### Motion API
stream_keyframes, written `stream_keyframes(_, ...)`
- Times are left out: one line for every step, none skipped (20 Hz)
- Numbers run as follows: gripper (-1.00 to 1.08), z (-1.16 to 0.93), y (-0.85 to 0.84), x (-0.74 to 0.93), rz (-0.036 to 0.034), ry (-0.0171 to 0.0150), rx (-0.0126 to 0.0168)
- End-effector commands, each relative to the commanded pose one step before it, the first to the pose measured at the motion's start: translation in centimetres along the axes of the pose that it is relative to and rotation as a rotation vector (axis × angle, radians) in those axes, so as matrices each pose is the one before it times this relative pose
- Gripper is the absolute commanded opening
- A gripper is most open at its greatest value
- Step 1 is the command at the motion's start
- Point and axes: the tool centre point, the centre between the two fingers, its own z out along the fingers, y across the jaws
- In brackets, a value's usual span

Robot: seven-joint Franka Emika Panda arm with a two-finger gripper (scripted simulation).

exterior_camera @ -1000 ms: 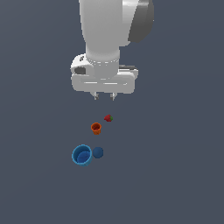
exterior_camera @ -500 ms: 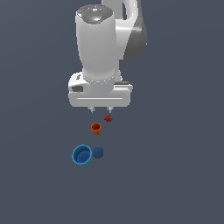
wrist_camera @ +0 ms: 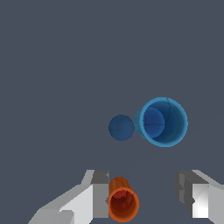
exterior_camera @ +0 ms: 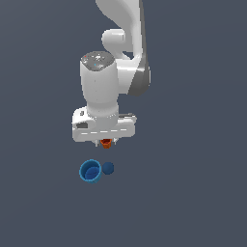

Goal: Pick up a designated object from a clutter of objects.

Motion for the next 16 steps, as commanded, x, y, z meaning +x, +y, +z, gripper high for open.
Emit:
stream_keyframes(0.28,1.925,0.656,0.56,-0.03262,0.02564,-0.00764)
stream_keyframes(0.28,0.768,0.251,0.158,-0.0127,0.00975,-0.00318)
stream_keyframes(0.28,0.766,0.247,0.13,-0.01262,0.00965,-0.0033)
stream_keyframes(0.28,0.733,0.231,0.1,-0.01209,0.0092,-0.0033)
stream_keyframes(0.28,0.694,0.214,0.073,-0.01142,0.00866,-0.00324)
stream_keyframes(0.28,0.653,0.197,0.049,-0.01077,0.00813,-0.00317)
stream_keyframes(0.28,0.614,0.181,0.028,-0.01009,0.00759,-0.00307)
stream_keyframes(0.28,0.573,0.165,0.011,-0.00944,0.00707,-0.00295)
stream_keyframes(0.28,0.532,0.149,-0.002,-0.00879,0.00656,-0.00282)
stream_keyframes(0.28,0.491,0.134,-0.013,-0.00813,0.00605,-0.00268)
stream_keyframes(0.28,0.451,0.119,-0.021,-0.00748,0.00554,-0.00252)
stream_keyframes(0.28,0.412,0.108,-0.028,-0.00679,0.00502,-0.00233)
stream_keyframes(0.28,0.37,0.093,-0.031,-0.00617,0.00455,-0.00216)
stream_keyframes(0.28,0.331,0.082,-0.033,-0.00551,0.00405,-0.00195)
stream_keyframes(0.28,0.291,0.07,-0.033,-0.00487,0.00357,-0.00175)
stream_keyframes(0.28,0.252,0.06,-0.032,-0.00421,0.00308,-0.00153)
